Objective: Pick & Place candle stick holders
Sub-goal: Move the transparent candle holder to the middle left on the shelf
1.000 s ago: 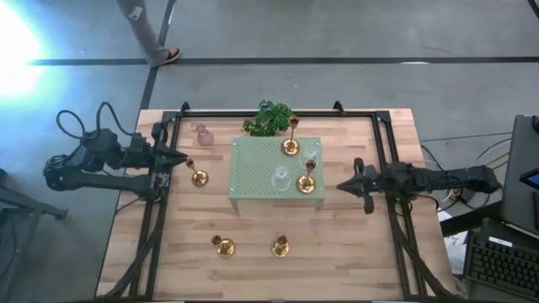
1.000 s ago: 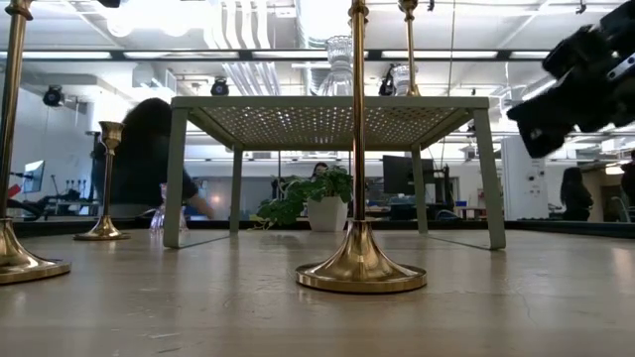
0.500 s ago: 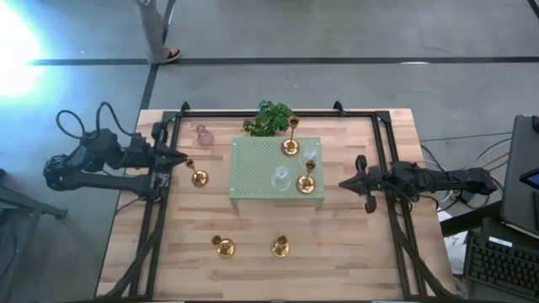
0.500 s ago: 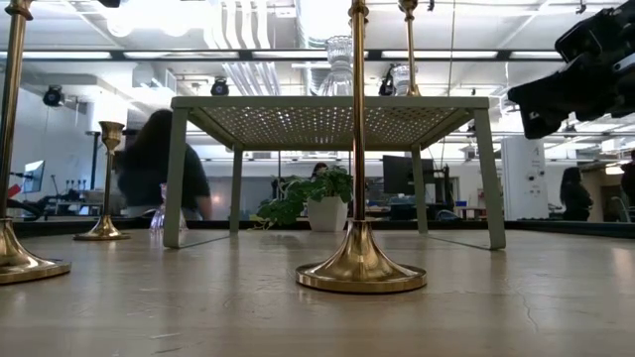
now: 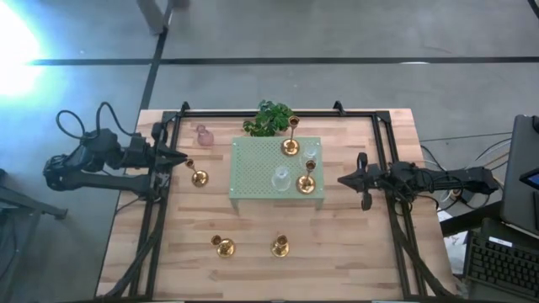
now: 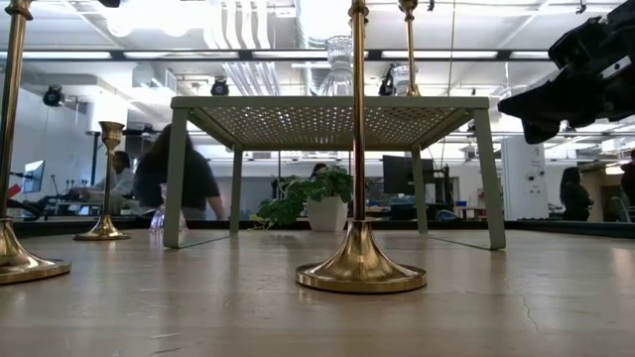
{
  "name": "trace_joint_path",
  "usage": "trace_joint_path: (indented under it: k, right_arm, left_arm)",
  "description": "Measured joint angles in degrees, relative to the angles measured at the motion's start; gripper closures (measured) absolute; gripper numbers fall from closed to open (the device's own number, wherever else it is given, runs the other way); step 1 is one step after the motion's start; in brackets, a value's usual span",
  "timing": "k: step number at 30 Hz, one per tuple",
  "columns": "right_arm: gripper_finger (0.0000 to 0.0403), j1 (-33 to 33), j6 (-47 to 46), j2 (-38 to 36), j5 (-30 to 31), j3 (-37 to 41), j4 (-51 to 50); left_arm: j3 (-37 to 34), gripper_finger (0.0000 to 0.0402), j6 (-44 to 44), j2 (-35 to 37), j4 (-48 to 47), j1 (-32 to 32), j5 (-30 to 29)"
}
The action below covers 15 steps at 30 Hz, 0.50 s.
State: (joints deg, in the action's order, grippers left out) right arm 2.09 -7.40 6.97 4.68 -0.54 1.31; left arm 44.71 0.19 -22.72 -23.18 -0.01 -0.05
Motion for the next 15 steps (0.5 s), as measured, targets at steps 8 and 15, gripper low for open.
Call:
trace_joint_path:
  k: [8, 15]
  right_arm:
    - [0.0394, 0.0, -0.09, -0.01, -0.01, 0.0, 0.05]
    - [0.0394, 0.0, -0.09, -0.01, -0.06, 0.0, 0.05]
  left_arm:
    - [0.0, 0.0356, 0.15, -0.03, 0.14, 0.0, 0.0]
    - [0.02, 0.0356, -2.22, -0.24, 1.38, 0.0, 0.01]
